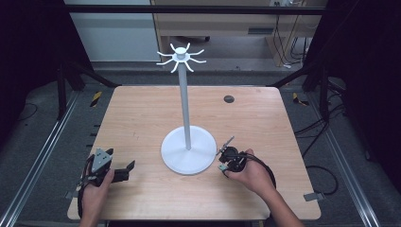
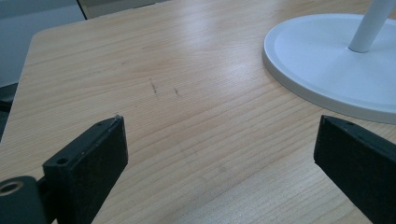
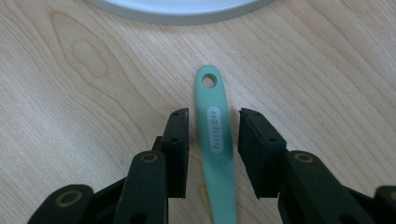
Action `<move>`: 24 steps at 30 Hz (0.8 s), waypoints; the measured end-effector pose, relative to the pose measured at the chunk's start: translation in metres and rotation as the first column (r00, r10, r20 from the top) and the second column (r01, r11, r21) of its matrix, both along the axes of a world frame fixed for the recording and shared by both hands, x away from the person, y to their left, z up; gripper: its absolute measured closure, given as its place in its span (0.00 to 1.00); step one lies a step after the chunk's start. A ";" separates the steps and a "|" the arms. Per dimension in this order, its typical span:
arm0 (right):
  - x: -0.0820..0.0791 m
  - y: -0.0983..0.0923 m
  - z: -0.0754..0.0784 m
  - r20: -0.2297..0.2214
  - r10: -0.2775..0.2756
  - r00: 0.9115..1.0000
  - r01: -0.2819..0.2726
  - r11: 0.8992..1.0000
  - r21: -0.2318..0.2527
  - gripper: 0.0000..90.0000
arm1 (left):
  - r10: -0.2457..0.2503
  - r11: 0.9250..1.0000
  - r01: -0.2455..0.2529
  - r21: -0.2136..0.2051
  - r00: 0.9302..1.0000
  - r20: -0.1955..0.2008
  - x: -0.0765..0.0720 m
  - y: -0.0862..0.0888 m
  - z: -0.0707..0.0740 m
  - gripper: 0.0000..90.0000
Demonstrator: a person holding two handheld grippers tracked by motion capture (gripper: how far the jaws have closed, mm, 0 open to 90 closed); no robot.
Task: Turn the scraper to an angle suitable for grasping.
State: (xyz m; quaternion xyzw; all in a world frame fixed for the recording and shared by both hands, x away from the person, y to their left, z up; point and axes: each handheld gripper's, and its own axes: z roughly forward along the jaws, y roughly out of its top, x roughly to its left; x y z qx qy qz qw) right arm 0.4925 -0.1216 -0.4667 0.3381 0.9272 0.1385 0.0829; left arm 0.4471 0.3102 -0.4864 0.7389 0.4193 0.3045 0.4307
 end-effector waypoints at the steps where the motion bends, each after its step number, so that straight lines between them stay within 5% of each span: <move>1: 0.001 0.000 0.000 -0.003 -0.001 1.000 0.001 1.000 -0.002 0.73 | -0.001 1.000 0.001 0.000 1.000 -0.001 0.000 0.000 0.000 0.03; 14: 0.004 0.001 -0.001 -0.040 -0.013 0.999 0.013 1.000 -0.014 0.80 | 0.002 1.000 -0.002 0.003 1.000 0.003 -0.001 0.000 0.001 0.03; 24: 0.003 -0.001 -0.002 -0.025 0.022 0.999 -0.022 1.000 0.004 0.82 | 0.000 1.000 0.000 0.005 1.000 0.003 -0.001 -0.001 0.000 0.03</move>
